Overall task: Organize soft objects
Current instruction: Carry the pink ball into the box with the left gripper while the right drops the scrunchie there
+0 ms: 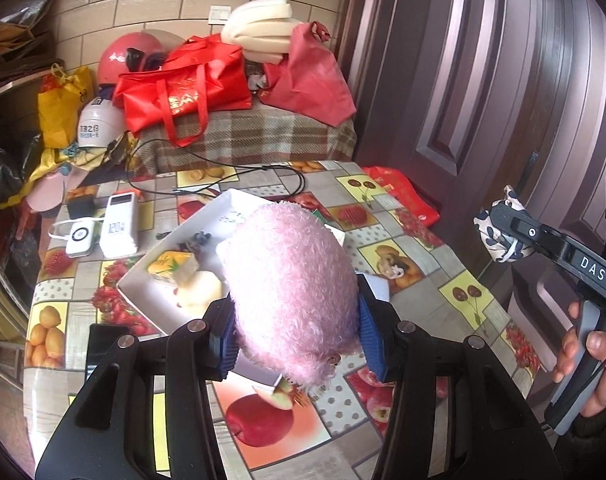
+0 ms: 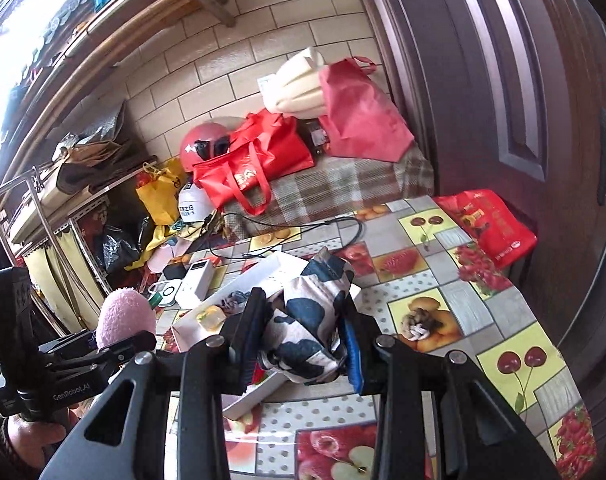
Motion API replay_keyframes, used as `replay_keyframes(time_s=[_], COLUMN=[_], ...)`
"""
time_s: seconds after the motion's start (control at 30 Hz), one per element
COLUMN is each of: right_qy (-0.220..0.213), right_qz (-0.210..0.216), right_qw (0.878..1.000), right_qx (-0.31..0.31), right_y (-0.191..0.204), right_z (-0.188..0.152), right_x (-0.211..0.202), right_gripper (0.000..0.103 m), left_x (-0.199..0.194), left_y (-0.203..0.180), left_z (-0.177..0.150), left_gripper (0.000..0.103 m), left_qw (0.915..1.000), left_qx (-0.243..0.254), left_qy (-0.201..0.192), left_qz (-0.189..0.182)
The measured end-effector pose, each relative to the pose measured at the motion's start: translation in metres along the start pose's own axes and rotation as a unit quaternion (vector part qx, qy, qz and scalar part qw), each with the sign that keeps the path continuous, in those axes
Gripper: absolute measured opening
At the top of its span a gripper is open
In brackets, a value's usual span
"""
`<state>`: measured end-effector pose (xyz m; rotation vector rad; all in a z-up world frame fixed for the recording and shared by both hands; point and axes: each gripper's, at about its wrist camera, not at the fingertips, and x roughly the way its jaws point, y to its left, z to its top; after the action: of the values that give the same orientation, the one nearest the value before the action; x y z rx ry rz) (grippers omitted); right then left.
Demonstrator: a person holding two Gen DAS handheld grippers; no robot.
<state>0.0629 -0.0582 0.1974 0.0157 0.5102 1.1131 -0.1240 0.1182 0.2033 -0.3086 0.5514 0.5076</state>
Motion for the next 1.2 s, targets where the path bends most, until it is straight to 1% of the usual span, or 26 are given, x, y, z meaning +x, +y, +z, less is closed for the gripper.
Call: replay_keyframes(time_s=[0.27,0.47,0.7,0.93,1.1,1.2], right_qy=[0.005,0.008,0.017,0.032,0.048,0.060], right_qz=[0.008,0.010,0.018,0.022,0.025,0.030], right_qw=[1.000,1.000,0.999,0.999,0.998,0.997], right_qx=[-0.016,-0.016,-0.020,-0.020,-0.024,-0.034], right_y=[0.010,0.014,0.019,0.016,0.016,0.020], right_z=[0.002,0.001,-0.002,-0.001,0.001,0.004], right_x=[0.003,0.004,0.013,0.027,0.045,0.061], right_gripper=[0.035,0.035,0.035,0.035,0.035,0.035], left_x=[0.000,0.002,0.012,0.025,0.039,0.044], left_y=[0.006,0.008,0.011,0.020,0.038,0.063], left_z=[-0.003,-0.004,-0.006,-0.007,-0.002,0.014], left_gripper=[0.049,0.050,0.050,0.050,0.050,0.050], left_qw=[0.9999,0.9999,0.9997,0.9992,0.9984,0.9974], left_qx=[-0.011,-0.013,-0.017,-0.024,-0.036,-0.053], left_qy=[0.001,0.006,0.016,0.029,0.037,0.025], left_qz=[0.005,0.009,0.010,0.012,0.021,0.042])
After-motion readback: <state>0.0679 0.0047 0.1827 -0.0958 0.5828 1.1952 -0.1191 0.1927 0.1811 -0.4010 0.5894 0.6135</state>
